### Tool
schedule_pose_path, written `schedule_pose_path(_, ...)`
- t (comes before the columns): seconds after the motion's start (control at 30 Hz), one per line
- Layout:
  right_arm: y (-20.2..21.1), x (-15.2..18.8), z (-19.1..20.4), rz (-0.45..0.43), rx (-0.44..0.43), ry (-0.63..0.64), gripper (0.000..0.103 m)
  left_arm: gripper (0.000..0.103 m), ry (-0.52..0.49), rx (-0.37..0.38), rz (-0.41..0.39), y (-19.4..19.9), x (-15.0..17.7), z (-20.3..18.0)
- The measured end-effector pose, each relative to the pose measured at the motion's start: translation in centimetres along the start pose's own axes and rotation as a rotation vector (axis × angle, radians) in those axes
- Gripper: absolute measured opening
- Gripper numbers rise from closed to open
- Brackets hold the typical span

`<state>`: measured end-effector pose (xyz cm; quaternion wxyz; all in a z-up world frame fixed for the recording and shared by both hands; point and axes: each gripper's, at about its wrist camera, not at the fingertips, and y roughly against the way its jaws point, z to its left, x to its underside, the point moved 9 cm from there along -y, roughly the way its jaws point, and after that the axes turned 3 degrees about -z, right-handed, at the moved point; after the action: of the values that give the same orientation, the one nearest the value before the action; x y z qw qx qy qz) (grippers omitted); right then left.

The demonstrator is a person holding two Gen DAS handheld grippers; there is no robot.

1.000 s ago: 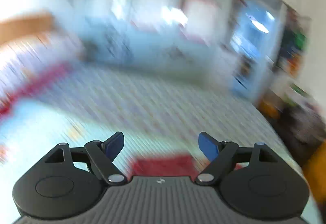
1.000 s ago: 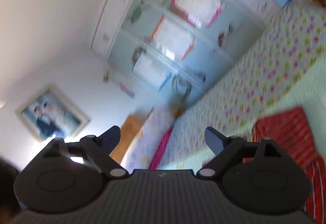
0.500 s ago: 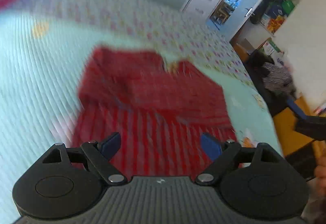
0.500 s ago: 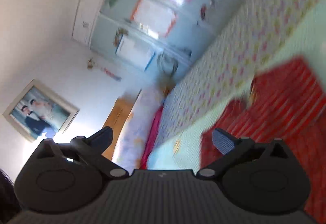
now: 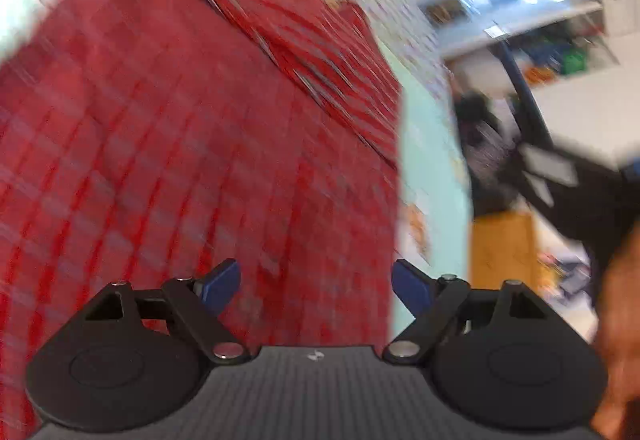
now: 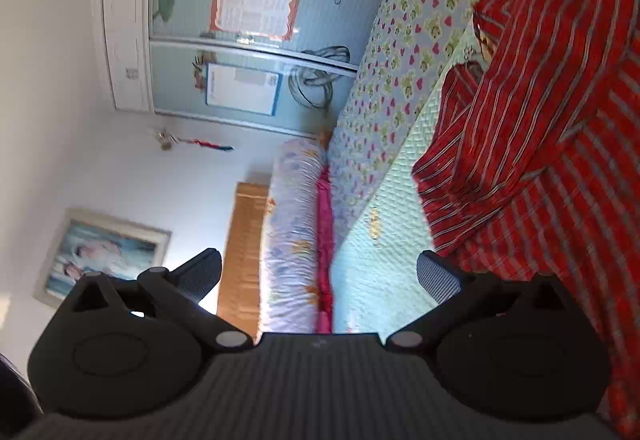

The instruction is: Fold clothes

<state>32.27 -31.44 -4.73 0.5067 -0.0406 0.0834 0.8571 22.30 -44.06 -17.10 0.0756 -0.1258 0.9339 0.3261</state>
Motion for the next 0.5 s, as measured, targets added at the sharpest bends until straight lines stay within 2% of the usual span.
schedule_pose_path(0.1,0.0,-0.7,0.0,-0.083,0.008,0.027,0.103,0.085,-0.007,0.154,0.115,-0.3,3.5,-2.6)
schedule_pose_path(0.23,1.6,-2.6,0.5,-0.203,0.012,0.091,0.103,0.086,0.11,0.302,0.276,0.9,6.7,-2.2)
schedule_pose_path(0.33,3.3,-4.0,0.7,-0.27,0.013,0.148,0.103,0.086,0.103,0.268,0.367,3.6,8.1,-0.1)
schedule_pose_path(0.4,4.5,-4.9,0.2,-0.318,0.055,0.214,0.103,0.086,0.115,0.23,0.412,6.4,8.3,1.9)
schedule_pose_path(0.5,5.9,-6.0,-1.6,-0.387,0.146,0.297,0.103,0.086,0.111,0.087,0.437,12.2,6.7,5.5)
